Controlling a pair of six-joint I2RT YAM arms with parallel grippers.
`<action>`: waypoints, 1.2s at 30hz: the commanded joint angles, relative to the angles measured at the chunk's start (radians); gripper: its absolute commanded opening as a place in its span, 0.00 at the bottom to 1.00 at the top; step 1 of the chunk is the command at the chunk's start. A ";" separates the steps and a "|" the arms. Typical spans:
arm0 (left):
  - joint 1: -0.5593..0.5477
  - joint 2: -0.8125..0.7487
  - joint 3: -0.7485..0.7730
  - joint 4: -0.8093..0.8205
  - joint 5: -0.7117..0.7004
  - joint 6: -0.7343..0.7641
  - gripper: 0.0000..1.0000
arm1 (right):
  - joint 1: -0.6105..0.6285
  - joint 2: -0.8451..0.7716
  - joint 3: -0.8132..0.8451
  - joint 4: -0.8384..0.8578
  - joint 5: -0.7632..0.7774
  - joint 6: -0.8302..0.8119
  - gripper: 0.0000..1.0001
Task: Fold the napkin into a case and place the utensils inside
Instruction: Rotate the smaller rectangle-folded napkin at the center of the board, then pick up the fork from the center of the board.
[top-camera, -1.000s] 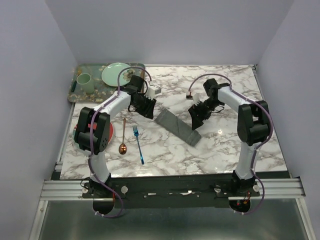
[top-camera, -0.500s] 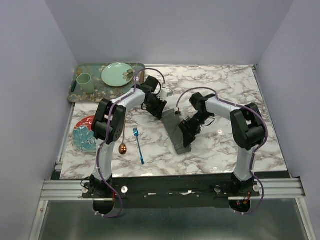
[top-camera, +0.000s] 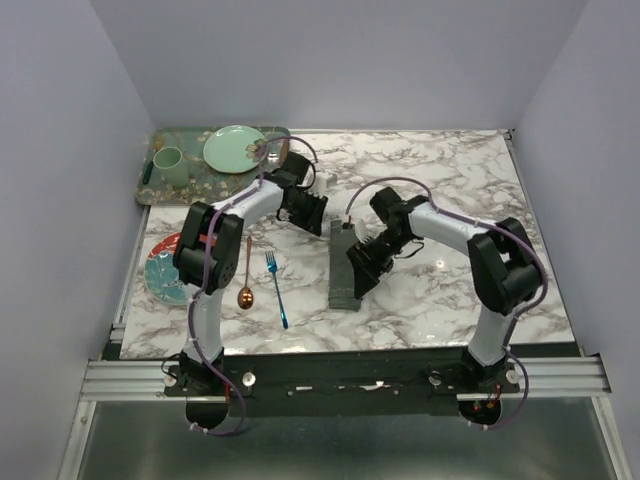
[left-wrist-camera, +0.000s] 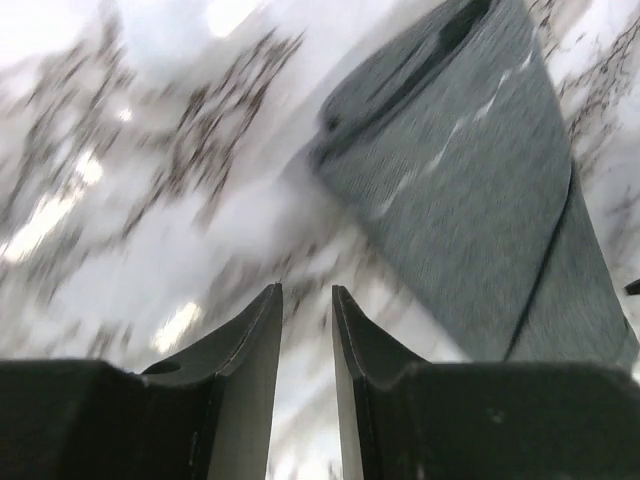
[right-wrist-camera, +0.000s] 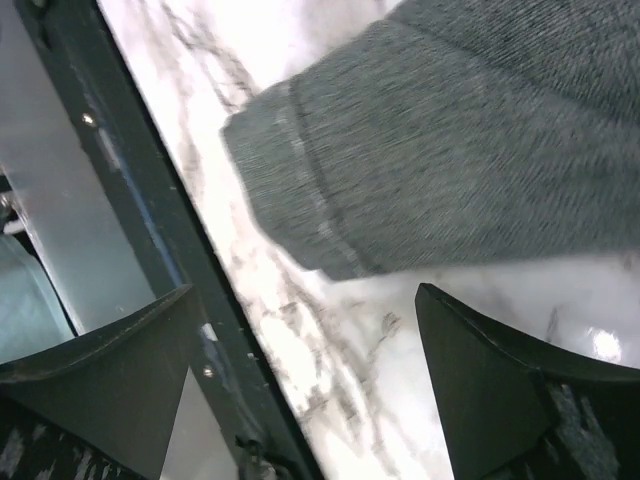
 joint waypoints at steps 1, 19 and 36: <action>0.082 -0.325 -0.097 0.041 -0.072 -0.159 0.36 | -0.020 -0.276 -0.042 0.096 0.086 0.113 0.98; 0.102 -0.640 -0.597 -0.151 -0.436 -0.481 0.35 | -0.163 -0.416 -0.071 0.133 0.315 0.089 1.00; 0.030 -0.460 -0.523 -0.137 -0.434 -0.578 0.40 | -0.169 -0.416 -0.078 0.142 0.335 0.080 1.00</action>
